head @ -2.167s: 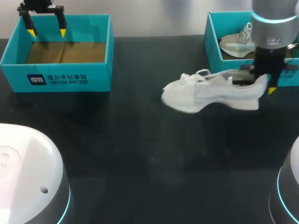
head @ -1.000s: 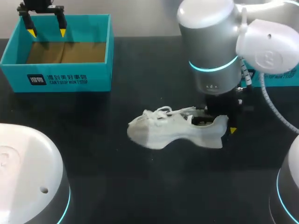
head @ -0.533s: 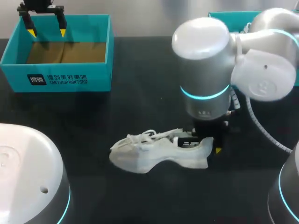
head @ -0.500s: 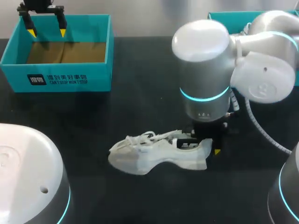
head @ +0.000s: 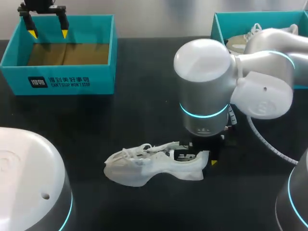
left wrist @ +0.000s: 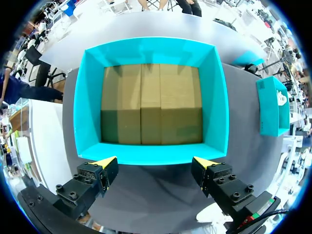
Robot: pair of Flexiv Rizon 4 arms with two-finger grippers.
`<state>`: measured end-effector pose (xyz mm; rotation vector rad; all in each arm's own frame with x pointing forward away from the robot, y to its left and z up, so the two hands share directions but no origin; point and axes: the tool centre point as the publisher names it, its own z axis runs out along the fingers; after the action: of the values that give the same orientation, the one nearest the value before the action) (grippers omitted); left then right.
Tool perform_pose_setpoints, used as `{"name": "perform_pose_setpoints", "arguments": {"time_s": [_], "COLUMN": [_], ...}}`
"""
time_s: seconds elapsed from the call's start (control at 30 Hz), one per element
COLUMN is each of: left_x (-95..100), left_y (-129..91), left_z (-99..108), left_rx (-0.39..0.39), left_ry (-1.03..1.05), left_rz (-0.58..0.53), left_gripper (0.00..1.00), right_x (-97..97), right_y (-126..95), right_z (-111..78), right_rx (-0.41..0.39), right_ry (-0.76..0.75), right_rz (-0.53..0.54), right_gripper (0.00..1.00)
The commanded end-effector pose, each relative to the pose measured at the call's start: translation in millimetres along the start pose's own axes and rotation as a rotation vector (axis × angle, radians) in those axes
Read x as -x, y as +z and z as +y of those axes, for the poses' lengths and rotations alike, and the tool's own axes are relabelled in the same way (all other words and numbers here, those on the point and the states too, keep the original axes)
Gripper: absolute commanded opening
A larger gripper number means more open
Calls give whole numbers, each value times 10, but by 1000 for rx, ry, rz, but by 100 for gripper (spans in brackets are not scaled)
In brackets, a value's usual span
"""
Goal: Take the shoe out of the shoebox, open the shoe tongue, remove and reinsert the insole, then place the shoe into the shoebox
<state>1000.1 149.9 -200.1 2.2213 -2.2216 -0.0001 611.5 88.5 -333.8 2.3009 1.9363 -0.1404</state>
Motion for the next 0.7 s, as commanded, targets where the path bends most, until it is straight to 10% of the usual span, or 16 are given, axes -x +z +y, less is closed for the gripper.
{"name": "perform_pose_setpoints", "arguments": {"time_s": [0.03,0.7], "left_x": [0,0], "left_y": [0,0], "left_z": [1,1], "left_rx": [0,0], "left_ry": [0,0], "left_rz": [0,0], "left_gripper": [100,100], "right_x": [-579,-662], "right_y": [83,344], "right_z": [-21,245], "right_rx": [9,-13], "right_ry": [302,332], "right_rz": [-167,-163], "right_gripper": [0,0]}}
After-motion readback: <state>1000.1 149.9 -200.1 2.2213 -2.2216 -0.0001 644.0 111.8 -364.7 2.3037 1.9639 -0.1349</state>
